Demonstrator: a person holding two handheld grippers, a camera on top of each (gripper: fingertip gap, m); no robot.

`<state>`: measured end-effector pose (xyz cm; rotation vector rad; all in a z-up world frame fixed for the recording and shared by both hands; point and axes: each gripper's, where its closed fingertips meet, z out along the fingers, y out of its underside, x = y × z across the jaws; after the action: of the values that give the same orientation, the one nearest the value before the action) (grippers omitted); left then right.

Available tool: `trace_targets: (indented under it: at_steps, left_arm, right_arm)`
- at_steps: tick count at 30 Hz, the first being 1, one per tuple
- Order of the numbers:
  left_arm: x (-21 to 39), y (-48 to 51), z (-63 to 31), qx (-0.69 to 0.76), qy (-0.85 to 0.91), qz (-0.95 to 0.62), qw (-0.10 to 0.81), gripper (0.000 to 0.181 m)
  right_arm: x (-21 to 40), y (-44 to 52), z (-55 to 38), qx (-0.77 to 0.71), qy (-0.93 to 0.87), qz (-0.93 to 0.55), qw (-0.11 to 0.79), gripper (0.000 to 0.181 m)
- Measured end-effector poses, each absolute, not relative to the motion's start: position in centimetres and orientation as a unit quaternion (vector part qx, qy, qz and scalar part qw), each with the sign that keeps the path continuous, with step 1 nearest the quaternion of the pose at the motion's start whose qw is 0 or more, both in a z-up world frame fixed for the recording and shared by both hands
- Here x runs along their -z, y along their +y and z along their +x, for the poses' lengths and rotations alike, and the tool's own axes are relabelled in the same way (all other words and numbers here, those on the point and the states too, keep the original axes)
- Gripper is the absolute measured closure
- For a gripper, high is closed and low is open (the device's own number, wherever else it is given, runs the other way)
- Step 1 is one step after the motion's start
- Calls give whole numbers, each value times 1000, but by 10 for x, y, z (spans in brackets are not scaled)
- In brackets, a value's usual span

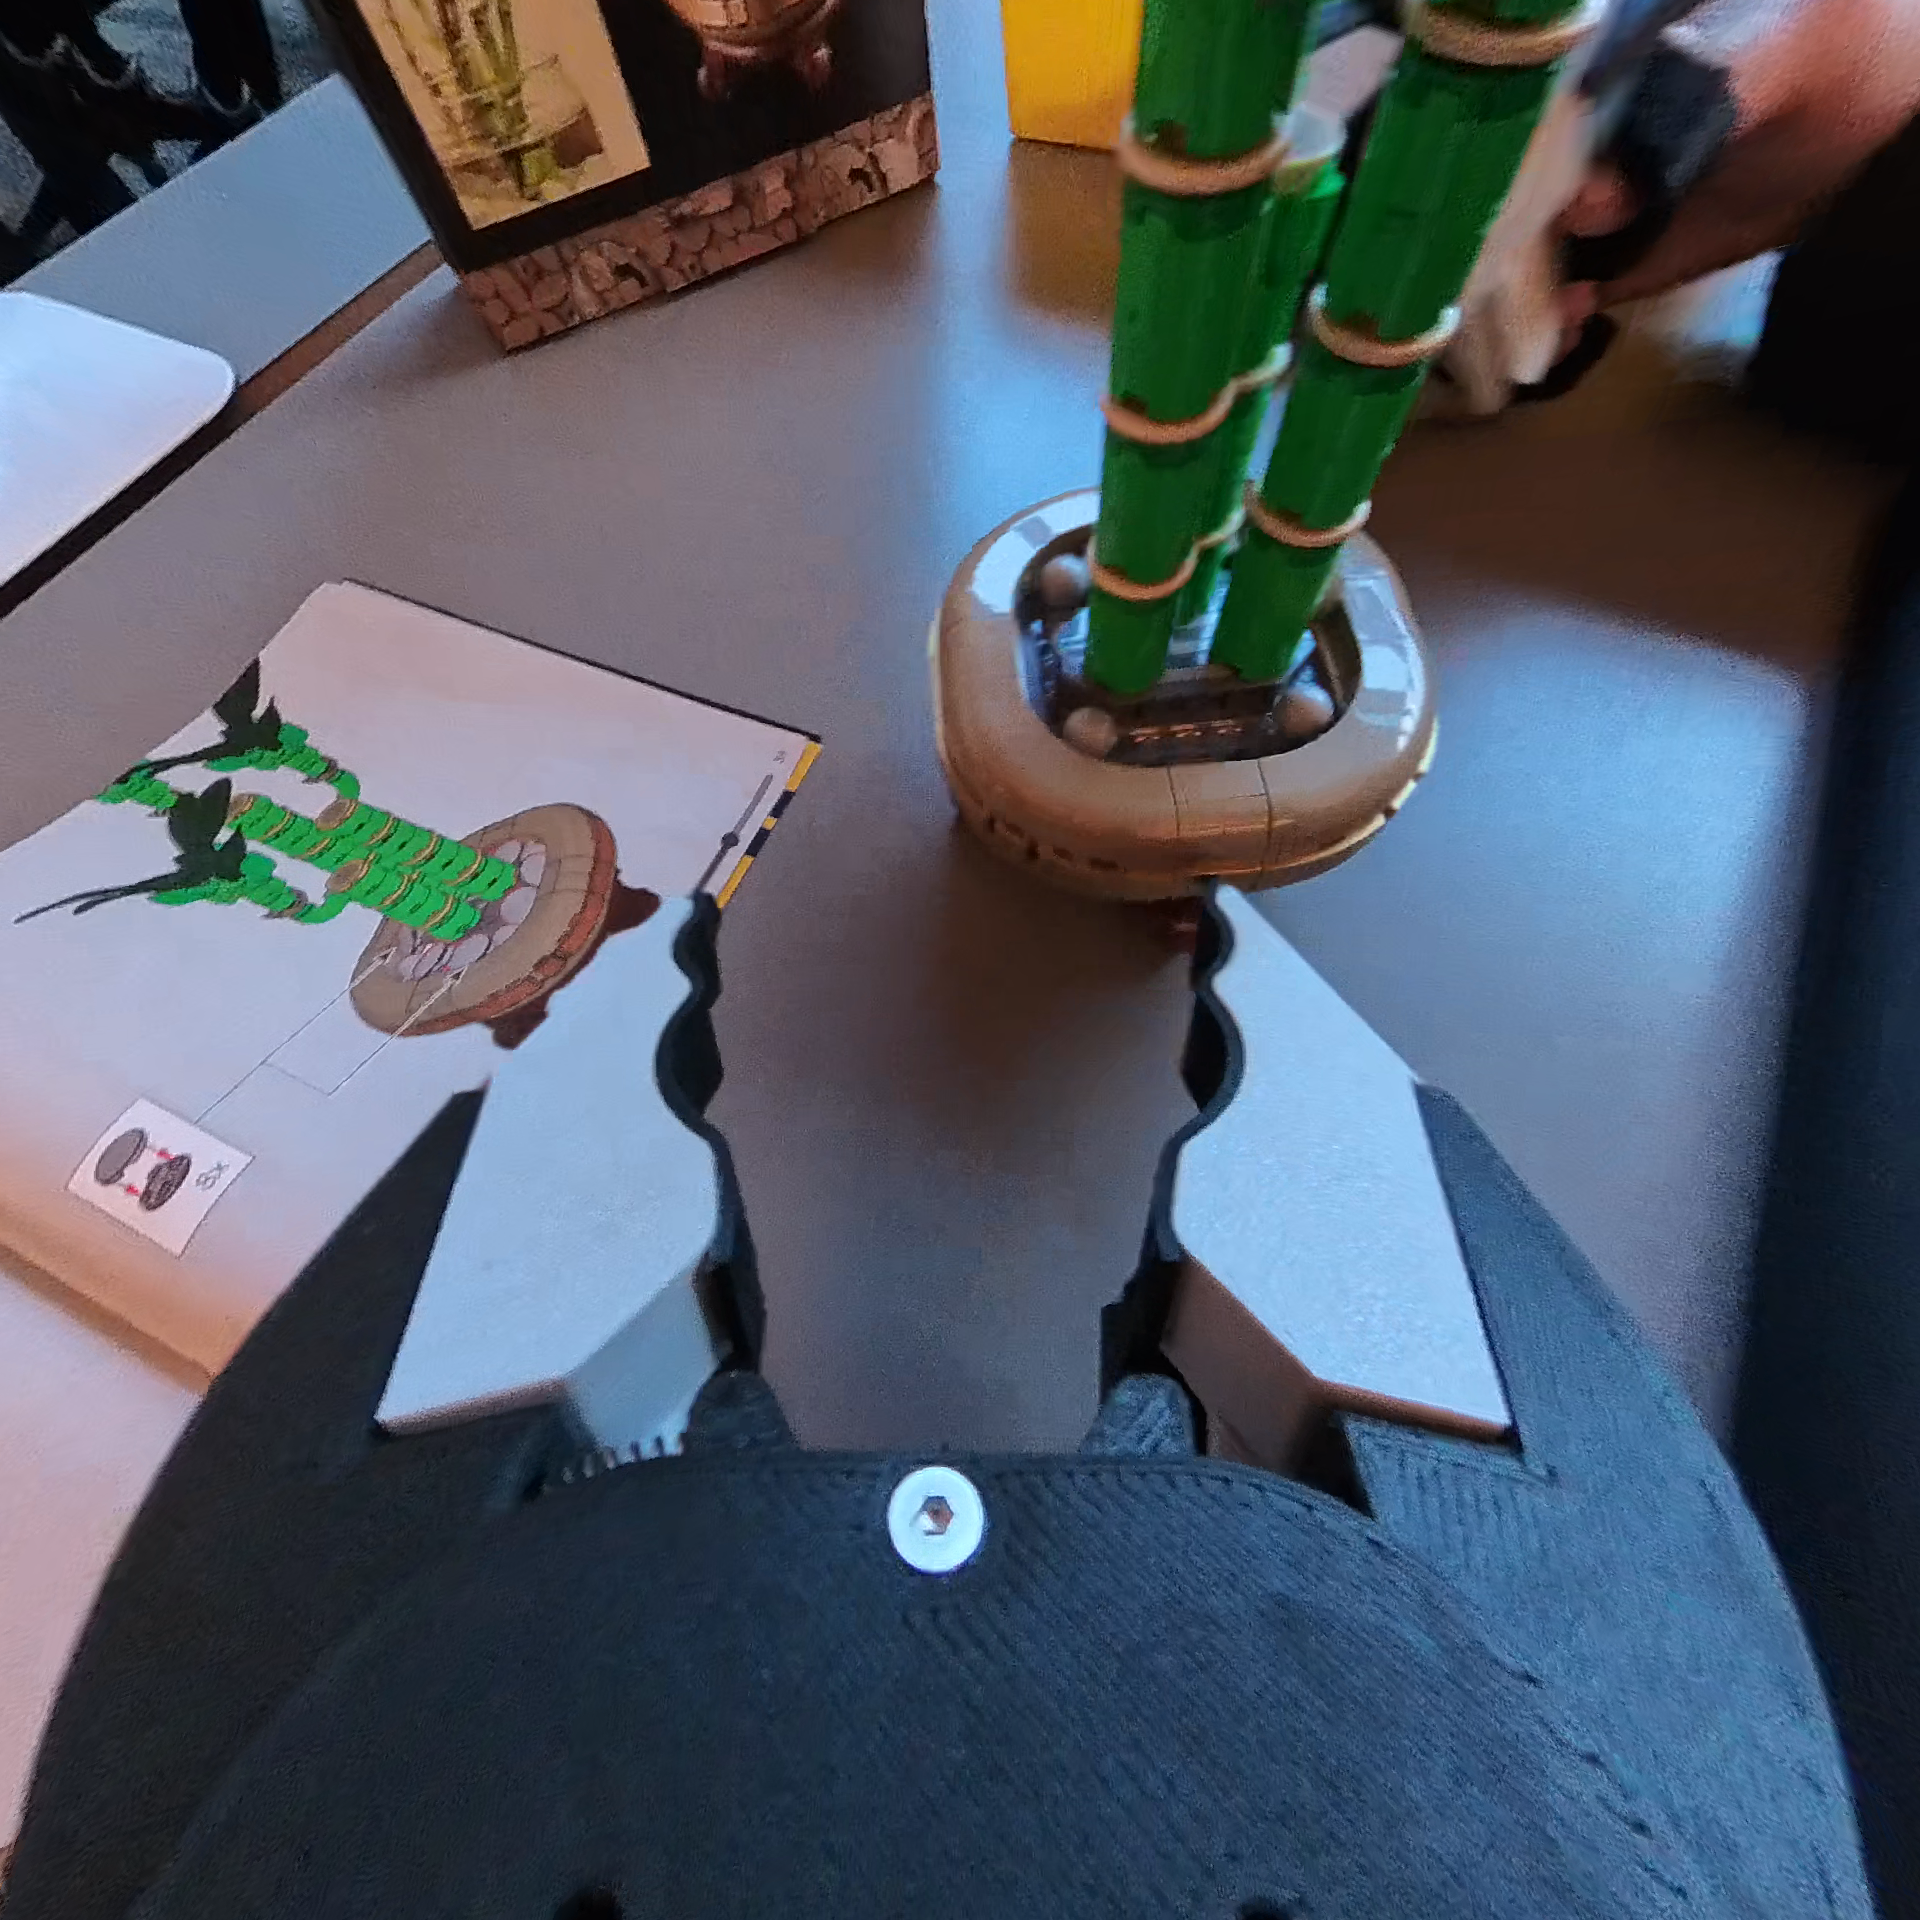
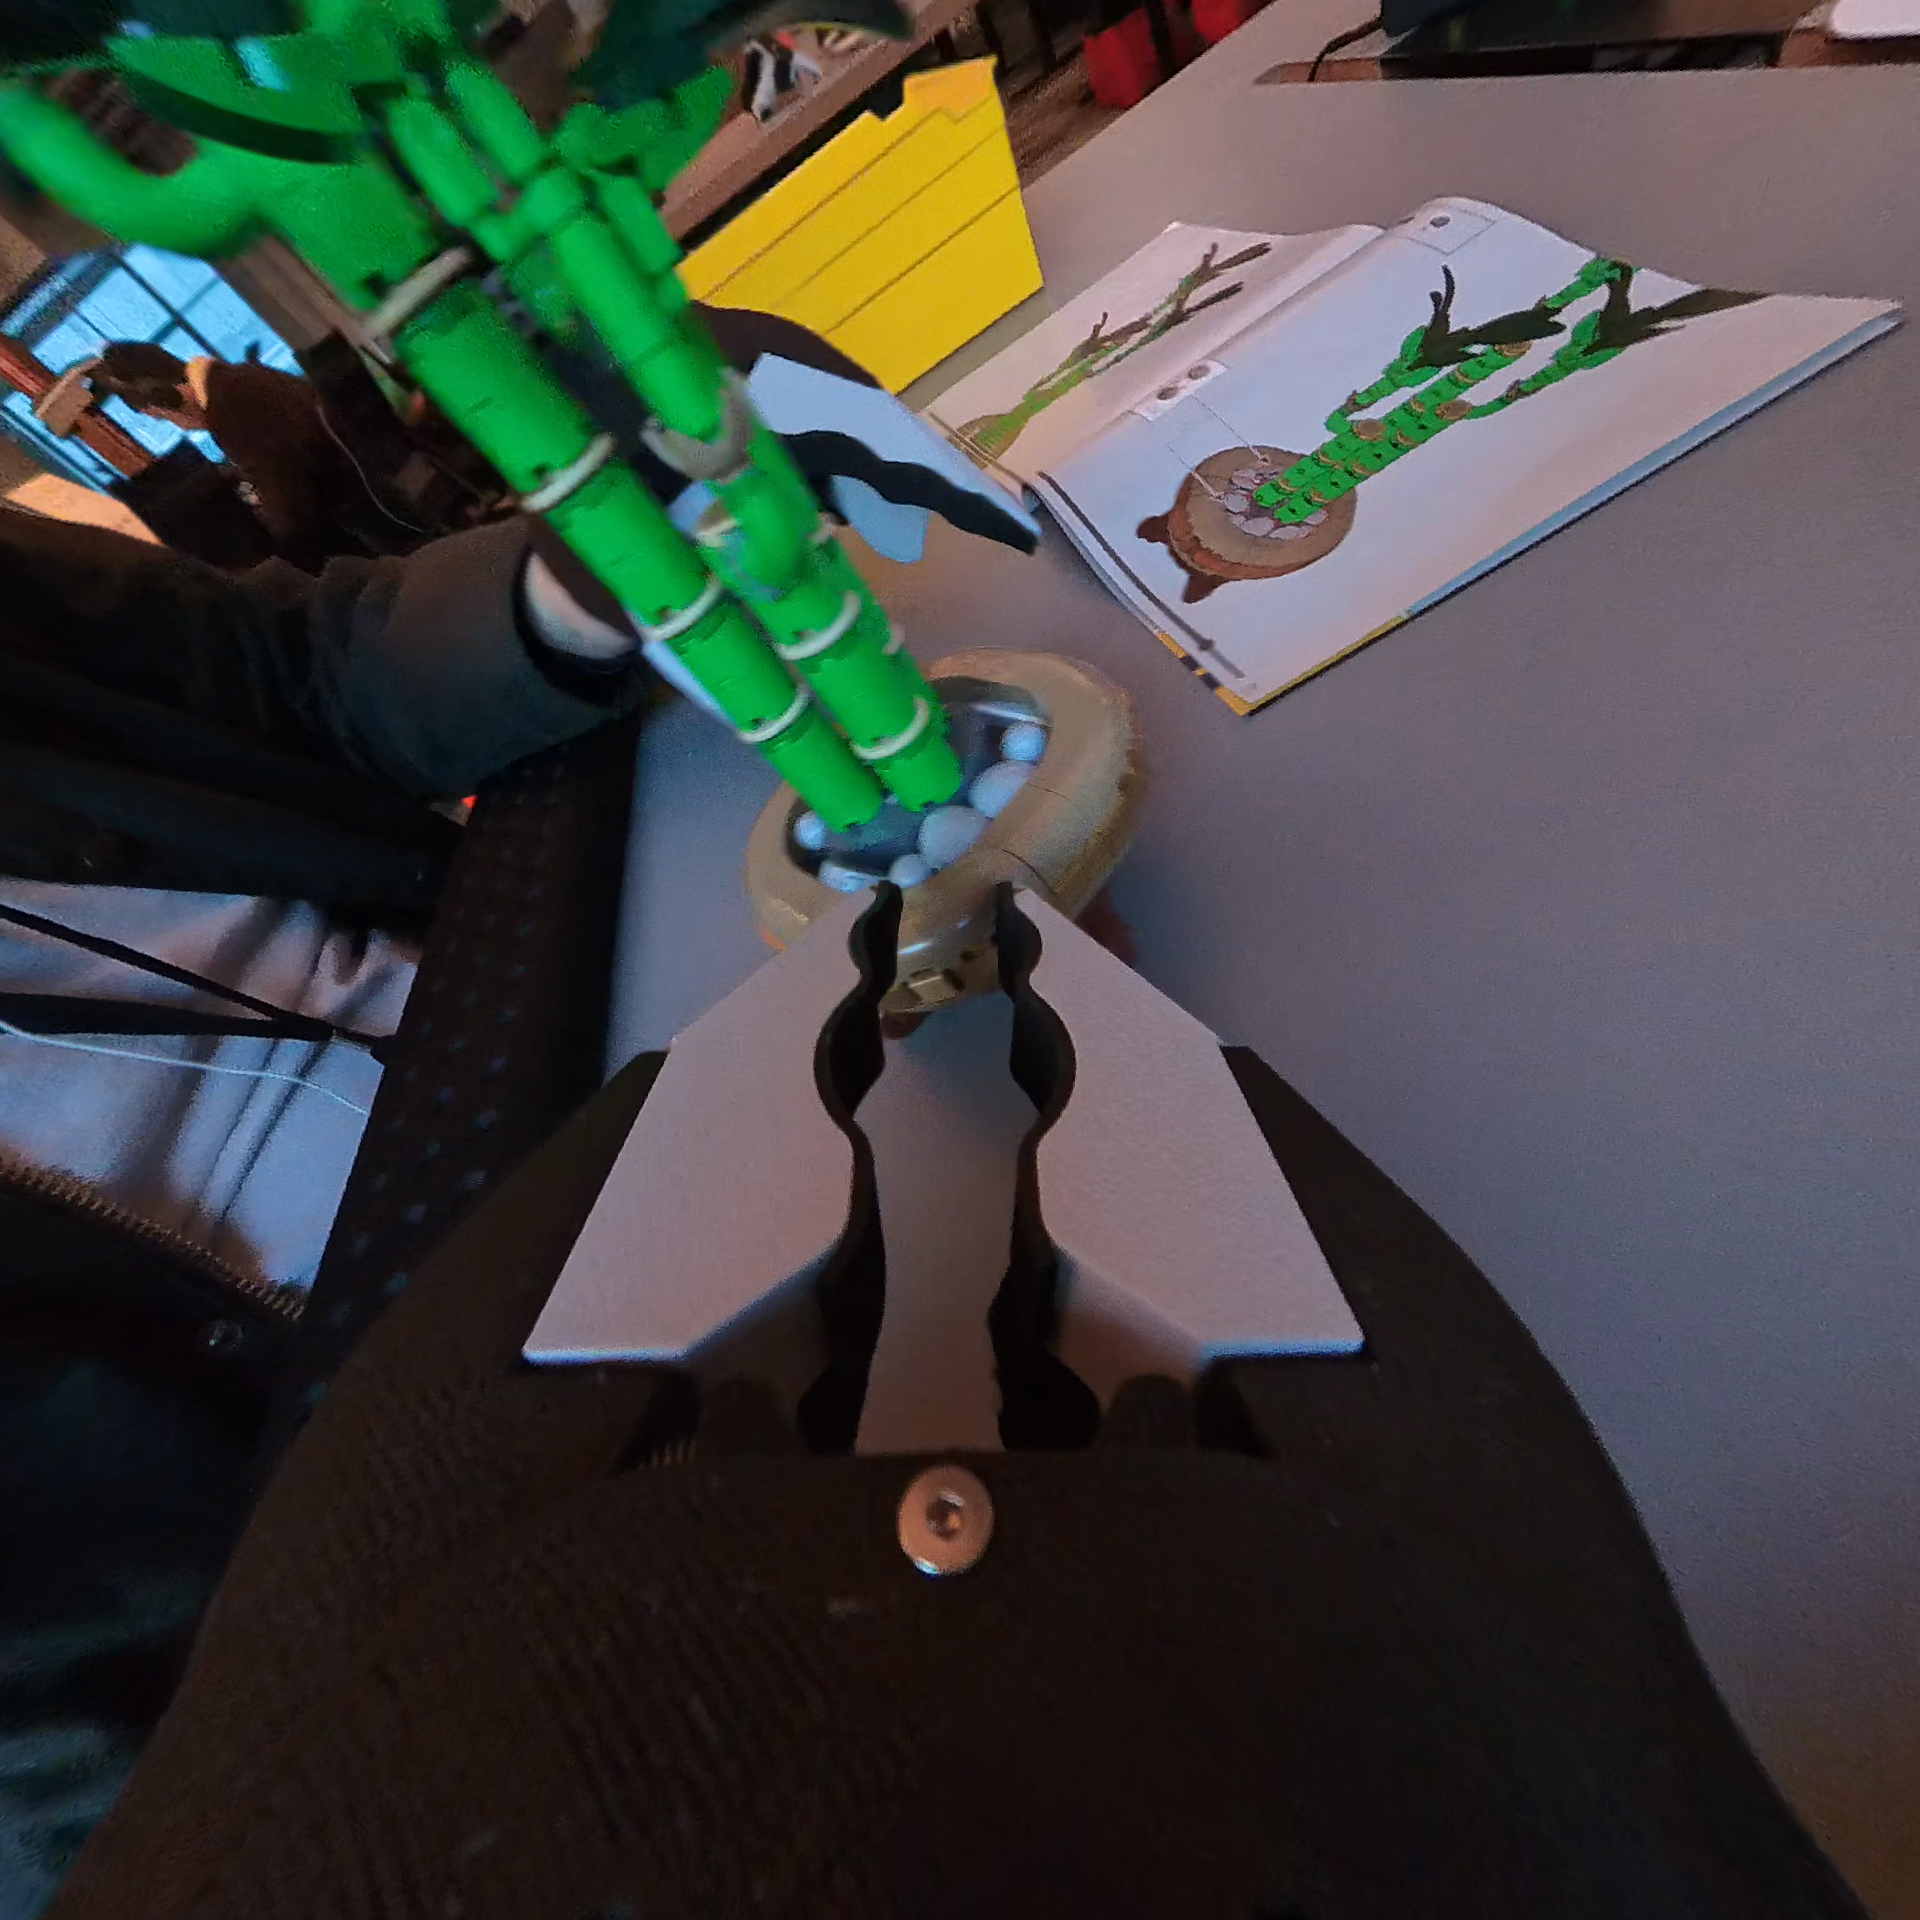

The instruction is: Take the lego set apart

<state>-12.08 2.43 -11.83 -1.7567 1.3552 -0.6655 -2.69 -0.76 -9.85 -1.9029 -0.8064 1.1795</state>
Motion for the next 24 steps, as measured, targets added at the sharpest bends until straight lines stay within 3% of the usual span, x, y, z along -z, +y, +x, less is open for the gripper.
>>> trace_targets:
  at_steps: [1, 8, 19, 24]
  left_arm:
    - [118, 28, -123, 262, 529, -699, 402, 98]
    - [110, 15, -115, 345, 509, -692, 380, 98]
    - [94, 20, -121, 353, 495, -685, 402, 99]
    - [89, 30, -129, 341, 488, -686, 419, 99]
  right_arm:
    - [94, -13, -27, -454, -313, -740, 385, 164]
    - [60, -27, -40, -296, -263, -766, 507, 155]
    - [98, -22, -49, -180, -238, -846, 443, 157]
    - [102, -21, -54, -167, -240, -849, 439, 167]
